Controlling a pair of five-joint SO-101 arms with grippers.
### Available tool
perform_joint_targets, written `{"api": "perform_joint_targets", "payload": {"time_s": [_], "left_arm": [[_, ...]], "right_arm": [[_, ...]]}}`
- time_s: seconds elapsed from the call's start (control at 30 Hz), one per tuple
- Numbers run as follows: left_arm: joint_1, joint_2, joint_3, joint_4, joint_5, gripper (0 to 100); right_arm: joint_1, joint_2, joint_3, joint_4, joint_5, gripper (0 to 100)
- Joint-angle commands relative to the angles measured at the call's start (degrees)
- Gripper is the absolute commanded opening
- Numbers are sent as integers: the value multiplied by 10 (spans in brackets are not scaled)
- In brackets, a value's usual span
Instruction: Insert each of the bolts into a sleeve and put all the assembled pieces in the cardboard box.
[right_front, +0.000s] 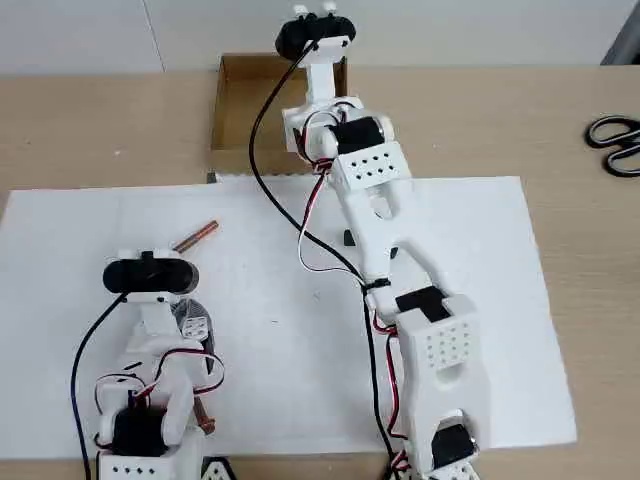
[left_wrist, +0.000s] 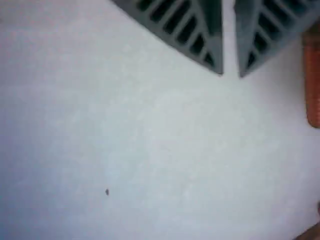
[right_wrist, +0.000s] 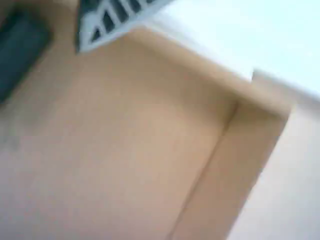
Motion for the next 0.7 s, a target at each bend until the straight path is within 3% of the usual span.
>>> {"api": "perform_joint_targets", "payload": {"time_s": [0.0,0.3,0.67], "left_arm": [[-1,-5,-1,-12,2,6],[-1,-5,-1,-12,2,6],[-1,-5,-1,-12,2,6]], "right_arm": [[-3,-50,-29,64,5,95],[0,-36,-29,266,18,96],[32,-34,-29,323,207,97]]}}
